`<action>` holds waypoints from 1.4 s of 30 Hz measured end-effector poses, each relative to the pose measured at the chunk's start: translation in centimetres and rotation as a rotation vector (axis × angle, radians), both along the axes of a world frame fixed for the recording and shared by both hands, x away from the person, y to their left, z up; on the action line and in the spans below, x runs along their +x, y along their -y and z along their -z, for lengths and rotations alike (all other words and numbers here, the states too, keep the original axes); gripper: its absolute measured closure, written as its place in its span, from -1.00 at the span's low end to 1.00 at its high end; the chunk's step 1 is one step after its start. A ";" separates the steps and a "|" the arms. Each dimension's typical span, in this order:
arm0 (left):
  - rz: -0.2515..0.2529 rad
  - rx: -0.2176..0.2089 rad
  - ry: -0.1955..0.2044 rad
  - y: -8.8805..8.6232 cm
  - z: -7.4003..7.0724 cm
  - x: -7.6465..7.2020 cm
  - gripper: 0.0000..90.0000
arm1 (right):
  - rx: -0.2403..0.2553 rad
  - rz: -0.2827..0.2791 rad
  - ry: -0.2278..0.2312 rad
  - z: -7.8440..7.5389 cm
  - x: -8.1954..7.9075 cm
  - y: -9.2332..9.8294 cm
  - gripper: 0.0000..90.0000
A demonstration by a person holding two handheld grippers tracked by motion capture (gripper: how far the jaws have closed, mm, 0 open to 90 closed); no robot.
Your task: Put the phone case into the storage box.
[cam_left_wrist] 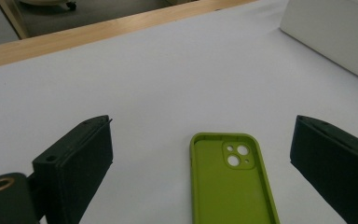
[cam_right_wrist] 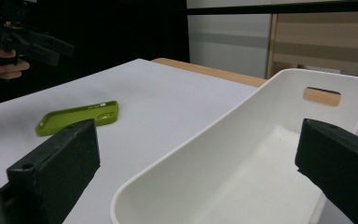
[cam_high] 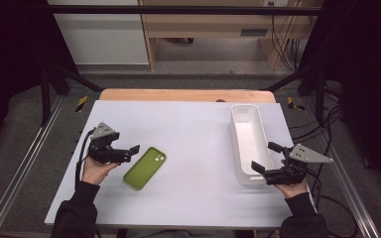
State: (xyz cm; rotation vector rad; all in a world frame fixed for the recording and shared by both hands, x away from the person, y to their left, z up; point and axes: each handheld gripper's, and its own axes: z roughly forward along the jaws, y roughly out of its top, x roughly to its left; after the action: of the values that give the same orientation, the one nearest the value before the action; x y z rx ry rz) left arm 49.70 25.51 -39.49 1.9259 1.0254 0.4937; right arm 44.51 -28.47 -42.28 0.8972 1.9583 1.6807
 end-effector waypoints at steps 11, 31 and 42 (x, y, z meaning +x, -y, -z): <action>0.003 0.058 -0.019 0.3 0.8 -0.1 -0.97 | 0.001 0.002 0.000 0.0 0.0 0.0 -1.00; -0.004 0.095 -0.096 0.6 3.5 0.1 -0.98 | 0.003 -0.001 -0.002 0.0 0.0 0.0 -1.00; -0.013 0.093 -0.126 0.6 4.5 0.2 -0.98 | 0.003 0.000 -0.002 0.0 -0.1 0.0 -1.00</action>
State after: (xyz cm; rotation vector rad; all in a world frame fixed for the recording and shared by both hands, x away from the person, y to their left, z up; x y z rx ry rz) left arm 49.94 24.93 -43.94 2.0550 1.1131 0.4384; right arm 44.45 -28.51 -42.24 0.9006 1.9578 1.6841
